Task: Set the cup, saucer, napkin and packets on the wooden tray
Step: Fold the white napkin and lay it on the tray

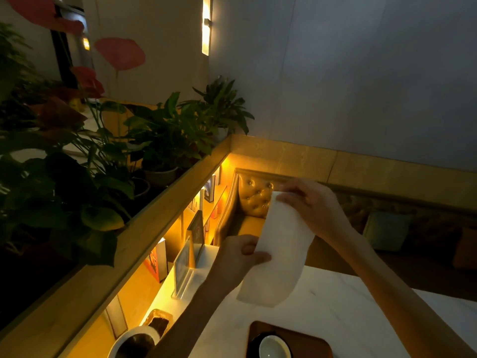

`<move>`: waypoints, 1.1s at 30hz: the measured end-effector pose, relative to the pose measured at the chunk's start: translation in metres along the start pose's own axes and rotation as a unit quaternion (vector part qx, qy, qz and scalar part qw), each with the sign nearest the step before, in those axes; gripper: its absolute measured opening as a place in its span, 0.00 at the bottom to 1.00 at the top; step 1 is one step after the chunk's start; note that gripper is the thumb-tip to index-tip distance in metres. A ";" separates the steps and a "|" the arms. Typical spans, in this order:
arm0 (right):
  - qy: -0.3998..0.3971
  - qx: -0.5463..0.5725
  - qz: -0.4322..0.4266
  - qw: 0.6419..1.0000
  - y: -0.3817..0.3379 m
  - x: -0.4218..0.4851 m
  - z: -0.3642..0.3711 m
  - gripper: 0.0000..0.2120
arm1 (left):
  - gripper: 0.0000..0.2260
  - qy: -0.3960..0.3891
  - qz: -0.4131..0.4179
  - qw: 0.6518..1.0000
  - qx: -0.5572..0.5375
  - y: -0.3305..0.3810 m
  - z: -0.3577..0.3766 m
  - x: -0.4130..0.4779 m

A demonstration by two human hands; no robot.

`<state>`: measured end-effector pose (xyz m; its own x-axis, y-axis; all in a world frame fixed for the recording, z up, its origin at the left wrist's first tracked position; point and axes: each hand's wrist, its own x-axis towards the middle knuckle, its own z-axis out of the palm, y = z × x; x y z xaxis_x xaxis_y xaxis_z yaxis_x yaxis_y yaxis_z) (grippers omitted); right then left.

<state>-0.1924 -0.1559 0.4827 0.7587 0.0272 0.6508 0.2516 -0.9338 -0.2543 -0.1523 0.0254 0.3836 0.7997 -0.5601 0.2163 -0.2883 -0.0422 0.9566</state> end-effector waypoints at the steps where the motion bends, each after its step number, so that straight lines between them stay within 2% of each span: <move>1: -0.009 0.002 0.004 1.000 0.001 -0.001 0.004 0.10 | 0.10 0.007 -0.002 1.000 0.004 -0.003 0.002 -0.001; 6: -0.009 -0.015 -0.019 1.000 0.000 -0.001 0.010 0.14 | 0.12 0.032 0.017 0.998 0.059 -0.008 0.014 -0.003; 11: -0.018 -0.023 -0.070 0.997 -0.008 0.003 0.002 0.16 | 0.14 0.041 0.016 0.997 0.059 -0.014 0.013 0.001; 17: -0.011 -0.057 -0.065 0.996 -0.002 0.006 -0.009 0.15 | 0.13 -0.051 -0.013 0.997 0.049 -0.028 0.007 0.003; 21: -0.017 -0.048 -0.033 0.998 0.004 0.006 -0.005 0.10 | 0.15 -0.074 -0.029 0.995 0.054 -0.031 0.005 0.005; 25: -0.004 -0.019 -0.020 1.000 0.004 0.009 -0.006 0.12 | 0.21 -0.100 -0.057 0.990 0.082 -0.037 0.010 0.003; 28: -0.002 -0.020 -0.024 1.000 0.004 0.010 -0.007 0.11 | 0.19 -0.092 -0.077 0.988 0.096 -0.042 0.013 0.001; 33: 0.001 -0.012 -0.022 1.000 0.008 0.006 -0.008 0.11 | 0.19 -0.122 -0.081 0.984 0.099 -0.048 0.015 0.000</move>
<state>-0.1904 -0.1664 0.4902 0.7463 0.0685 0.6620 0.2706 -0.9400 -0.2077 -0.1466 0.0150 0.3350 0.7001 -0.7140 -0.0131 -0.2837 -0.2949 0.9124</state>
